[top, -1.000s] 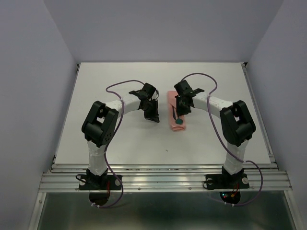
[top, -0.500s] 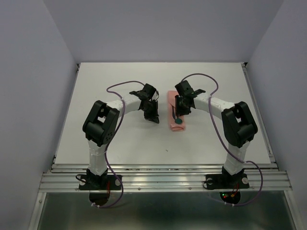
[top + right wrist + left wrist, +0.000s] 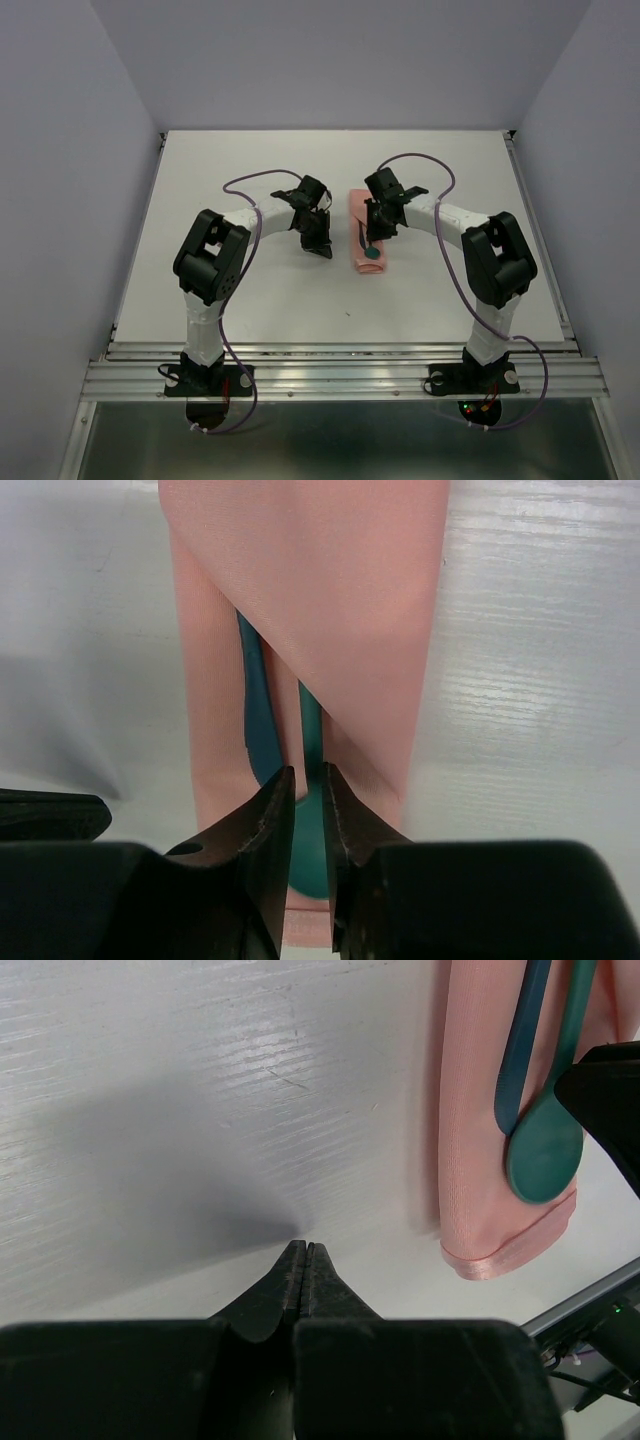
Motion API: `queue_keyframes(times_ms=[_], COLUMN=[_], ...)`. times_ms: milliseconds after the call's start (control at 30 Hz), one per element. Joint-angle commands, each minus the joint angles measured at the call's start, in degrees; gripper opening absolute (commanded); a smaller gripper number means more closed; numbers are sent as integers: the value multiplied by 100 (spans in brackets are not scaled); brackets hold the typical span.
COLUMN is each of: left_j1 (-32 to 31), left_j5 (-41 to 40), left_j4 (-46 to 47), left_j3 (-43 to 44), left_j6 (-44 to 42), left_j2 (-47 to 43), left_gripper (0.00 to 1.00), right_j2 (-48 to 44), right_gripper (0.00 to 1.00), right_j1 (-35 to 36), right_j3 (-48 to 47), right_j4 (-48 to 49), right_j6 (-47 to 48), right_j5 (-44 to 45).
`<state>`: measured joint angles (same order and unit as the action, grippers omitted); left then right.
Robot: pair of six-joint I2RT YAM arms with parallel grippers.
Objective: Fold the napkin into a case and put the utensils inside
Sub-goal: Pick up the spoon from the folded napkin.
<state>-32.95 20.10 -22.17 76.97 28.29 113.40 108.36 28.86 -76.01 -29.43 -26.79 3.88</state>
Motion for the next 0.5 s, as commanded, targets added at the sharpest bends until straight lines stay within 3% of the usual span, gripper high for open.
queue_keyframes(times_ms=[0, 467], left_j1=[-27, -27], left_j5=[-6, 12], left_j4=[-15, -6], left_j3=[178, 187], left_j6=[-96, -105], left_j2=[-73, -55], left_gripper=[0, 0], right_j2=[36, 221], right_gripper=[24, 22], right_j1=[14, 14], right_j3=[16, 42], right_j4=[139, 148], right_j6=[24, 77], right_j5=[175, 157])
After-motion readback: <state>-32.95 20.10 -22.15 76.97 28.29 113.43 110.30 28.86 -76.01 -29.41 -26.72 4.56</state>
